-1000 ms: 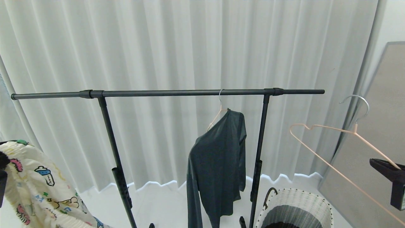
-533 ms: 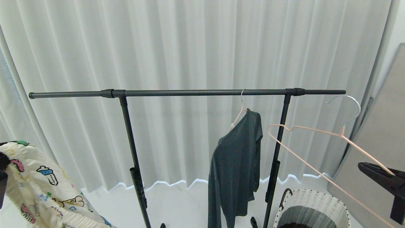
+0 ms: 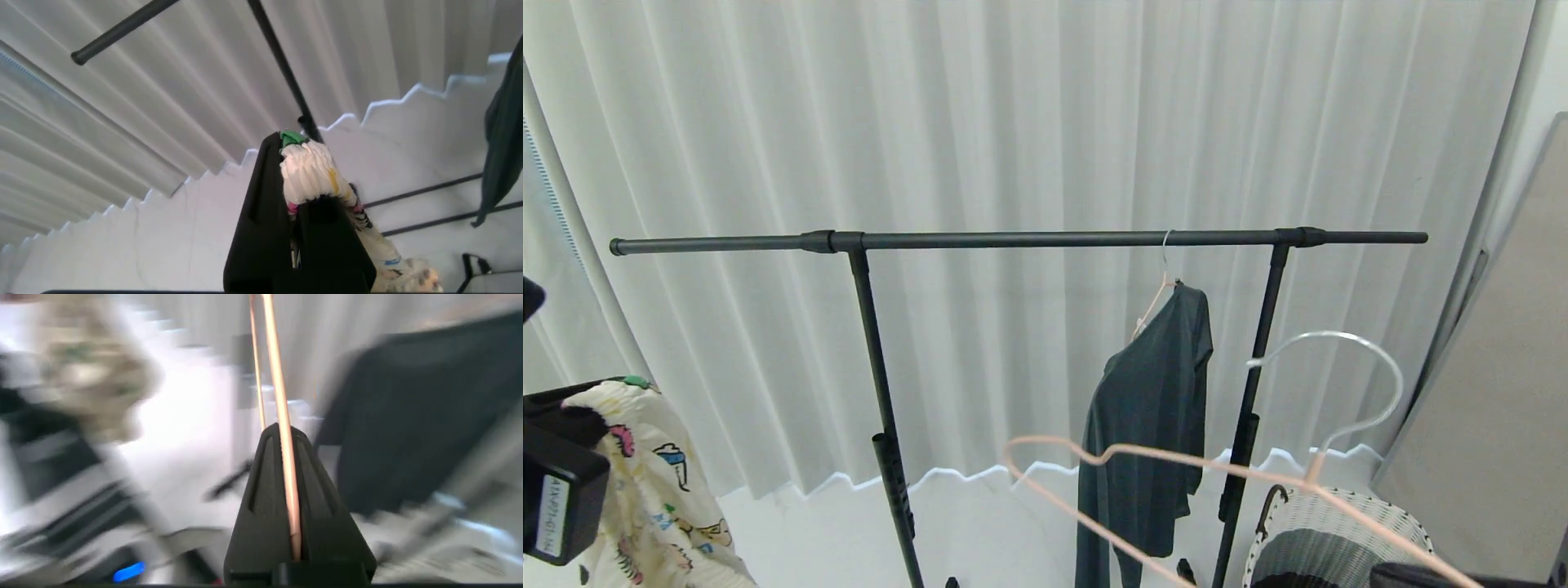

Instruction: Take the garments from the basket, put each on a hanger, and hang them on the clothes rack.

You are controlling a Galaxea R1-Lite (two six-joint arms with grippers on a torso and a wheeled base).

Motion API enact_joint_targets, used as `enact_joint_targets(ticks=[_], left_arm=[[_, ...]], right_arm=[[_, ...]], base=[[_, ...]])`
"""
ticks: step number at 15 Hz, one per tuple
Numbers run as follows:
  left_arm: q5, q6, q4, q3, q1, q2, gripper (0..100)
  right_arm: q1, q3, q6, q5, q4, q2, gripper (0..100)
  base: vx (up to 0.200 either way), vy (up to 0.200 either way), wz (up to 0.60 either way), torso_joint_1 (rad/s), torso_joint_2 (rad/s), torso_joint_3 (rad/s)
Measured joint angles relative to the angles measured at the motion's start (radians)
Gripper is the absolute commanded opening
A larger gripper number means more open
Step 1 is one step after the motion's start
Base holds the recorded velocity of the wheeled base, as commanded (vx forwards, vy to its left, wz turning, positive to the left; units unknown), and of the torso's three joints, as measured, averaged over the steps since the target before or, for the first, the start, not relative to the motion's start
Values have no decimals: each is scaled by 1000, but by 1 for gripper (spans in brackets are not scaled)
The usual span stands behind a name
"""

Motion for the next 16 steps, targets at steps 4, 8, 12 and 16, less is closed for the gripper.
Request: enact_joint_targets(ticks=[4,8,12,16], left_arm=[[-2,-80,-51,16,-14,75,0],[1,-269,-53,-65,-42,201,0],[2,-348,-52,-116,-45,298,0],[6,-357,-52,-122,-3,347,0]], right_arm=[[118,-14,53,1,-151,107,0],[127,-41,71,1,-332,267,0],[76,-63,73,3,-333,323,0],[55,-79,73,37,-333,328,0]], base=[[0,0,0,0,0,0],[0,0,0,0,0,0],[0,0,0,0,0,0],[0,0,0,0,0,0]])
